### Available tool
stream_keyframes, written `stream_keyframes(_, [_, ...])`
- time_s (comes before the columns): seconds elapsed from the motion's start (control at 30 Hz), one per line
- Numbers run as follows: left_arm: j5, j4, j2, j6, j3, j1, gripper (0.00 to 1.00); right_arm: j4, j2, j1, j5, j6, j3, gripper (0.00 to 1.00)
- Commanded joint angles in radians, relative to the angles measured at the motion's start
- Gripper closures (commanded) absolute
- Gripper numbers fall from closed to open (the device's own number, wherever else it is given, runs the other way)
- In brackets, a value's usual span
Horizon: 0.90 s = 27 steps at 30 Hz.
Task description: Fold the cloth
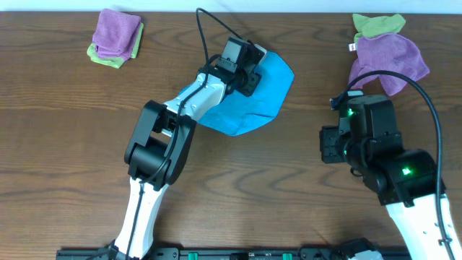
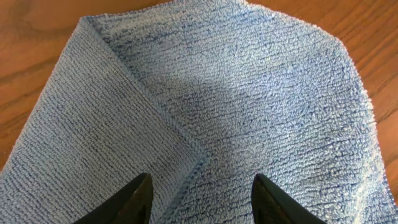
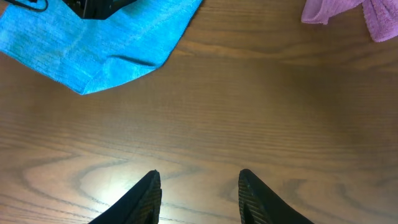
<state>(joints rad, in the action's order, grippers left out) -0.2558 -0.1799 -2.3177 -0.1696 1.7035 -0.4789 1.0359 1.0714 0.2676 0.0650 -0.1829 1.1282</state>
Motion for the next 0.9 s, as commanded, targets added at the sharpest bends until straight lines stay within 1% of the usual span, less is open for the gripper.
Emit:
stream_keyframes(0.0, [0.001, -0.002, -0.018, -0.029, 0.020, -0.002, 0.50, 0.002, -0.006, -0.006, 0.014, -0.003, 0.001, 0.59])
stream_keyframes(0.23, [0.003, -0.002, -0.041, -0.029, 0.020, -0.002, 0.52, 0.003, -0.006, -0.006, 0.014, -0.003, 0.001, 0.60])
stream_keyframes(0.33, [0.004, 0.006, -0.048, -0.029, 0.020, -0.002, 0.55, 0.003, -0.006, -0.006, 0.014, -0.003, 0.001, 0.60])
stream_keyframes(0.6, [0.023, 0.032, -0.049, -0.029, 0.020, 0.003, 0.72, 0.004, -0.006, -0.006, 0.014, -0.003, 0.001, 0.63])
stream_keyframes(0.73, [0.069, 0.040, -0.049, -0.029, 0.020, 0.005, 0.76, 0.005, -0.006, -0.006, 0.013, -0.003, 0.001, 0.64])
stream_keyframes(0.87, [0.080, 0.039, -0.048, -0.028, 0.021, 0.021, 0.87, 0.005, -0.006, -0.006, 0.013, -0.003, 0.001, 0.68])
